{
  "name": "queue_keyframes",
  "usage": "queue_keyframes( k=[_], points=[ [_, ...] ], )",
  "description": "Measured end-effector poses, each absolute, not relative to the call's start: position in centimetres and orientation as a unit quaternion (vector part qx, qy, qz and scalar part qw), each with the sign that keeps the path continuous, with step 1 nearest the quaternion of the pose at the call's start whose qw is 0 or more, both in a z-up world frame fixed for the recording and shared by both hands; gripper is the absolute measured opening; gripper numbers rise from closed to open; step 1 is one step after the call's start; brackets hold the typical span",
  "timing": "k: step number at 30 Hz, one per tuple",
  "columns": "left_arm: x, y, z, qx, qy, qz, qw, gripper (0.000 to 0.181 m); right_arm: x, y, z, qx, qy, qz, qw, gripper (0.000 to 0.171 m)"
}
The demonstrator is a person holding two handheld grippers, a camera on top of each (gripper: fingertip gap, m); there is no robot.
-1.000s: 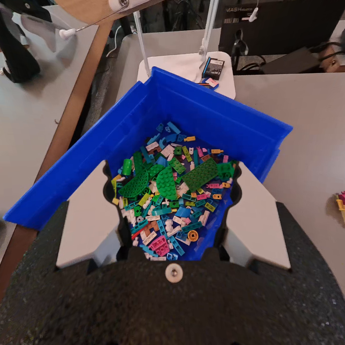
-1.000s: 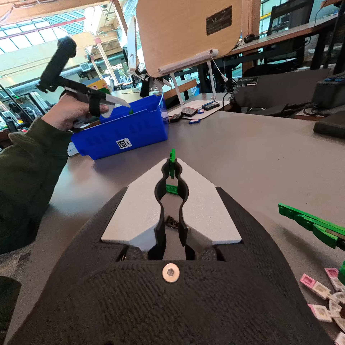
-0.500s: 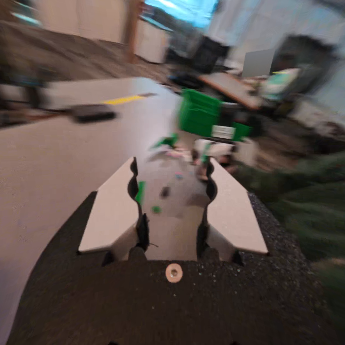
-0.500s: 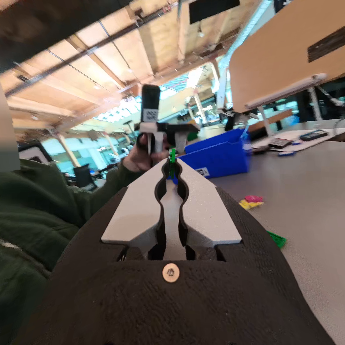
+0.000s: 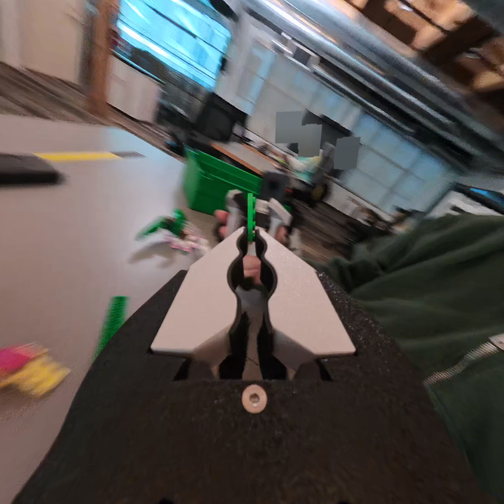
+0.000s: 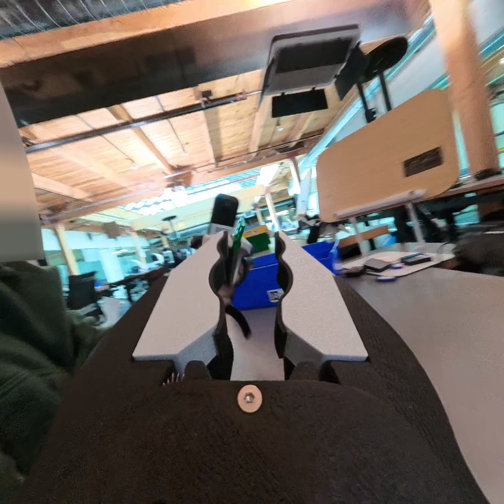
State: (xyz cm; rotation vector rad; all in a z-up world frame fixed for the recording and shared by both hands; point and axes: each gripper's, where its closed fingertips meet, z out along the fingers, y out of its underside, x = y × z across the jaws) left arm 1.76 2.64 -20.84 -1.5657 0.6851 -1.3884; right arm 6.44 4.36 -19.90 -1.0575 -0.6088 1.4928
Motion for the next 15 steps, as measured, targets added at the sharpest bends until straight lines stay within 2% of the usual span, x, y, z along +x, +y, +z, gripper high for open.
queue_keyframes(
  k=[2, 4, 6, 7, 8, 10, 11, 13, 15],
  points=[
    [-5.3, 6.4, -20.0, -0.694, 0.204, -0.417, 0.550, 0.002, 7.0, 5.2, -20.0, -0.470, -0.261, 0.595, 0.597, 0.036],
    [-15.8, 9.6, -20.0, -0.764, 0.116, -0.170, 0.611, 0.002, 7.2, 6.0, -20.4, -0.494, -0.257, 0.561, 0.613, 0.036],
    [-25.6, 10.2, -20.7, -0.820, 0.051, 0.038, 0.569, 0.002, 6.9, 6.5, -21.1, -0.514, -0.258, 0.543, 0.611, 0.036],
    [-29.3, 10.2, -21.4, -0.846, 0.031, 0.101, 0.523, 0.016, 6.7, 6.5, -21.4, -0.521, -0.261, 0.540, 0.607, 0.035],
    [-32.0, 10.2, -22.2, -0.867, 0.012, 0.133, 0.480, 0.049, 6.5, 6.5, -21.6, -0.526, -0.264, 0.538, 0.604, 0.034],
    [-34.7, 10.8, -23.8, -0.900, -0.019, 0.122, 0.419, 0.096, 6.4, 6.6, -21.9, -0.535, -0.267, 0.530, 0.602, 0.032],
    [-35.1, 11.2, -24.5, -0.909, -0.029, 0.107, 0.401, 0.111, 6.4, 6.7, -21.9, -0.536, -0.268, 0.526, 0.604, 0.032],
    [-34.4, 11.4, -24.6, -0.912, -0.018, 0.110, 0.394, 0.117, 6.7, 6.8, -21.9, -0.536, -0.266, 0.520, 0.609, 0.031],
    [-29.4, 11.6, -23.7, -0.899, 0.040, 0.073, 0.430, 0.113, 7.1, 7.1, -21.8, -0.537, -0.259, 0.514, 0.616, 0.030]
  ],
)
